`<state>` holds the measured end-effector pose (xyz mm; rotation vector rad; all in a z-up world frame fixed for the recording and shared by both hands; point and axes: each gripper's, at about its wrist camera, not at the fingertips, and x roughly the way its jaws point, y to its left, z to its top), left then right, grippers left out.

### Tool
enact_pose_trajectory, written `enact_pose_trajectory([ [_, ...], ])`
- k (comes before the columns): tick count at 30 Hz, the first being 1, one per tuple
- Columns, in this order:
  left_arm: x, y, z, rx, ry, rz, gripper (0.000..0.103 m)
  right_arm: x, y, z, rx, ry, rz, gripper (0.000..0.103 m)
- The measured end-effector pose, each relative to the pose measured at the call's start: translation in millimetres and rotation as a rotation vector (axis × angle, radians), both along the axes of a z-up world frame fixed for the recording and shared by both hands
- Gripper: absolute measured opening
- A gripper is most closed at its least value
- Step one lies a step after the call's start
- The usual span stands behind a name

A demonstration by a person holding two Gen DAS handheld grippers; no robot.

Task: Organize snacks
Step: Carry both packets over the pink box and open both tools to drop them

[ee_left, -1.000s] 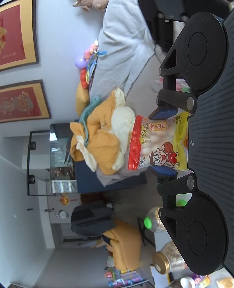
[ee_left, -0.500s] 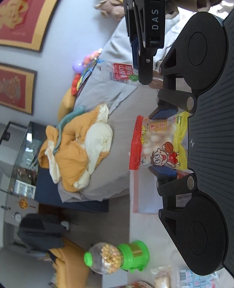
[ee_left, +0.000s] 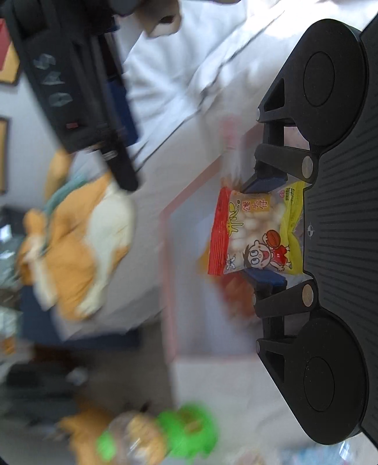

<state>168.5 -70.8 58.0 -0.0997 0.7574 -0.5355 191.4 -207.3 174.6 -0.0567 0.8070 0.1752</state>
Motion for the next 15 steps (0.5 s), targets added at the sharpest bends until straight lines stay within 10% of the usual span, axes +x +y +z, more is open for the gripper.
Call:
enact_pose_trajectory([
  [7,-4,-3,-6,0.072,0.004,-0.013,0.061,4,7,-8,-0.003,0.039,-0.028,0.057],
  [11,-8,36,14,-0.106,-0.12,0.222,0.059,3,10,-5,-0.017,0.025,-0.043,0.057],
  [15,10,36,7,-0.137,0.028,0.035,0.059,3,12,1,-0.036,-0.007,-0.069,0.057],
])
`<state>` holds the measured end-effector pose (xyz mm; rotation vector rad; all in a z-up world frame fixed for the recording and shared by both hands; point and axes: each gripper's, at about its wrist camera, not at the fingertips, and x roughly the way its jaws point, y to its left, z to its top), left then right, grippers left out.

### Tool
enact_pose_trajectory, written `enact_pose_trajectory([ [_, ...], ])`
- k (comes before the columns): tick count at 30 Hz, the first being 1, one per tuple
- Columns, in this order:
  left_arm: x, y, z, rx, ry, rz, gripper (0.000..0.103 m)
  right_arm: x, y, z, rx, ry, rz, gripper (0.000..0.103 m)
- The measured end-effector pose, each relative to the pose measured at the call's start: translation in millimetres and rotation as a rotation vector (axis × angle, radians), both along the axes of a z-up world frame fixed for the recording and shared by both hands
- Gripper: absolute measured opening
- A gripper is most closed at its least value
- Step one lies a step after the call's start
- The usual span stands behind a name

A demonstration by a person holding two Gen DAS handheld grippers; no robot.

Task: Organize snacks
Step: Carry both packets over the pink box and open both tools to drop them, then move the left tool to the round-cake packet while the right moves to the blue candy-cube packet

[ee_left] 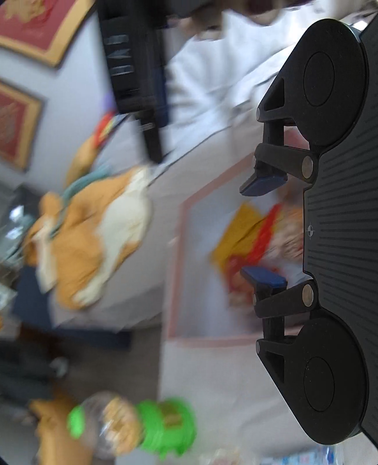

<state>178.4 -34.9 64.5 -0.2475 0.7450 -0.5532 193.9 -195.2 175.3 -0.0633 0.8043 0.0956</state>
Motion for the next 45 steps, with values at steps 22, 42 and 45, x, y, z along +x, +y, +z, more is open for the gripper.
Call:
enact_pose_trajectory([
  [22,-106,223,-13,0.072,-0.231,0.688,0.058,12,82,-50,0.066,0.072,0.154,0.067],
  [42,-117,246,-51,0.124,-0.093,0.692,0.057,78,296,-132,0.102,0.171,0.303,0.073],
  [45,-117,246,-52,0.13,-0.094,0.69,0.057,84,298,-133,0.115,0.18,0.321,0.073],
])
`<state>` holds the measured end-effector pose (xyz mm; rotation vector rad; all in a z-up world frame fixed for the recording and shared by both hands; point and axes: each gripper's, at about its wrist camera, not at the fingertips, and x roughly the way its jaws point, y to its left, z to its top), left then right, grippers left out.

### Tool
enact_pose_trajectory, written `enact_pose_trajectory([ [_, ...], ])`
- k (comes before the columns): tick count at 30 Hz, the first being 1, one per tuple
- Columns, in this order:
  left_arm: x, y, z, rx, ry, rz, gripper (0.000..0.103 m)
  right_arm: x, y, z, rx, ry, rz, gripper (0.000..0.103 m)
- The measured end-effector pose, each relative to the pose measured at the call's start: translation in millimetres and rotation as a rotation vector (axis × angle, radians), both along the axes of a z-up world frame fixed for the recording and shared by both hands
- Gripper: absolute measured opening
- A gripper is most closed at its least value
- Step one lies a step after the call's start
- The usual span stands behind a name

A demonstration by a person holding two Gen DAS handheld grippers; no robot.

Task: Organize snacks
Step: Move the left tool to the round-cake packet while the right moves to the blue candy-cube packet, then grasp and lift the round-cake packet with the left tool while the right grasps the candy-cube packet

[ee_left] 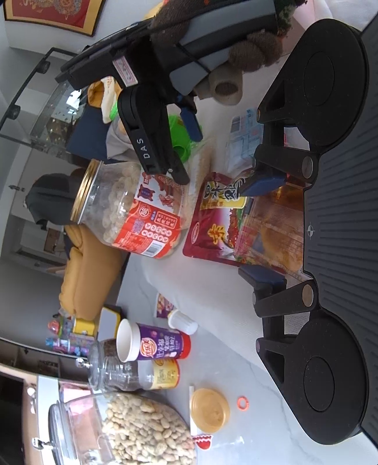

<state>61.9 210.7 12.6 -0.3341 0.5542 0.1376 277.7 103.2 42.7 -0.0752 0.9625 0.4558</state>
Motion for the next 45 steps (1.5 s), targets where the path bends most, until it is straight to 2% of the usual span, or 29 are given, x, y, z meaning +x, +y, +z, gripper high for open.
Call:
enact_pose_trajectory([
  [2,1,0,0,0.002,0.0,0.0,0.057,-3,-4,-1,0.025,0.046,0.028,0.069],
  [3,1,1,0,0.003,0.0,0.0,0.057,-4,-10,-1,0.036,0.086,0.048,0.064],
  [6,1,-1,0,0.013,0.002,0.0,0.057,-24,-23,-6,0.033,0.142,0.101,0.062],
  [15,1,-1,0,0.02,0.002,0.001,0.057,-92,-37,-9,-0.125,0.042,0.223,0.063],
  [20,-6,9,2,-0.036,-0.007,-0.012,0.055,-116,-51,-7,-0.104,0.021,0.259,0.063],
  [24,-13,-3,4,0.058,0.045,-0.115,0.058,-136,-64,-12,-0.097,-0.022,0.278,0.071],
  [28,-21,-14,8,0.098,0.086,-0.22,0.06,-156,-78,-12,-0.059,-0.076,0.293,0.071],
  [32,-33,-34,13,0.189,0.106,-0.287,0.06,-170,-100,1,0.017,-0.116,0.282,0.072],
  [34,-41,-36,19,0.175,0.076,-0.283,0.058,-176,-110,4,0.037,-0.117,0.278,0.073],
  [37,-55,-33,31,0.12,0.016,-0.216,0.058,-185,-124,5,0.048,-0.127,0.256,0.073],
  [39,-58,-37,34,0.162,0.028,-0.187,0.058,-191,-131,2,0.061,-0.113,0.235,0.074],
  [43,-56,-53,26,0.217,0.096,-0.242,0.058,-189,-132,-15,0.098,-0.03,0.18,0.076],
  [45,-57,-64,20,0.281,0.12,-0.257,0.058,-190,-128,-17,0.116,-0.056,0.148,0.081],
])
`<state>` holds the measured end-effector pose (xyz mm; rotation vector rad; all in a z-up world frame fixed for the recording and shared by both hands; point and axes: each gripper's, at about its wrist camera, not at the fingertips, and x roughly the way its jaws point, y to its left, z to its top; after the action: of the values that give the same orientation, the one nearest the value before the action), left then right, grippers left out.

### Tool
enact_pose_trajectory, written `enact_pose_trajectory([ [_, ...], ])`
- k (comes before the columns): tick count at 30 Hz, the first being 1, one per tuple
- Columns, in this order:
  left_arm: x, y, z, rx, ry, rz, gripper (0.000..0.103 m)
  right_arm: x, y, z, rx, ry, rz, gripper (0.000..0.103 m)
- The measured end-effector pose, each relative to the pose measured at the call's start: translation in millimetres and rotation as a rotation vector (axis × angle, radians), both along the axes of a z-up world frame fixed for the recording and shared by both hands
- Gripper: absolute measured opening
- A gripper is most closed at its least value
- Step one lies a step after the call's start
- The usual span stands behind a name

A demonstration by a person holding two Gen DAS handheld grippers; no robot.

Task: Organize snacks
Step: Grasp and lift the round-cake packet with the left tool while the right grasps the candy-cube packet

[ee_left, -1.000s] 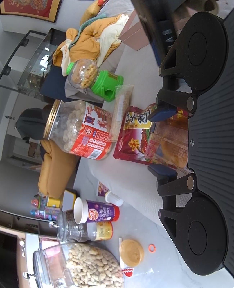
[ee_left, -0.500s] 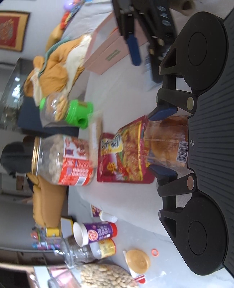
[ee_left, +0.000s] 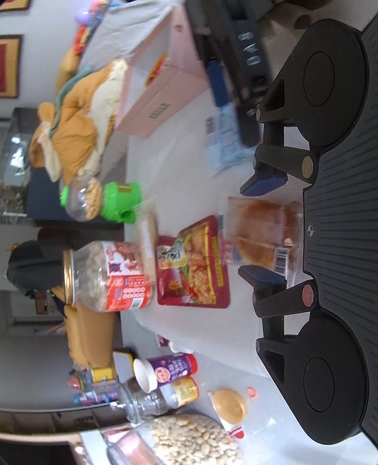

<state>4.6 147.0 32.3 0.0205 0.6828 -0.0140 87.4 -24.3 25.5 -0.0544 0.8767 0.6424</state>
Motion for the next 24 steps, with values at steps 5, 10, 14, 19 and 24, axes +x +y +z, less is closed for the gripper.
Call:
enact_pose_trajectory([
  [5,4,-14,-12,0.156,0.045,-0.01,0.062,7,20,-6,-0.054,-0.062,-0.036,0.087],
  [10,10,-4,-14,0.087,0.048,0.042,0.066,2,17,-8,-0.085,-0.098,-0.015,0.087],
  [14,16,5,-15,0.014,0.045,0.093,0.066,-7,-1,-11,-0.102,-0.131,0.005,0.087],
  [19,20,11,-15,-0.061,0.048,0.111,0.07,-16,-16,-14,-0.095,-0.16,0.035,0.089],
  [24,20,19,-14,-0.133,0.046,0.121,0.072,-15,-6,-16,-0.113,-0.147,0.045,0.103],
])
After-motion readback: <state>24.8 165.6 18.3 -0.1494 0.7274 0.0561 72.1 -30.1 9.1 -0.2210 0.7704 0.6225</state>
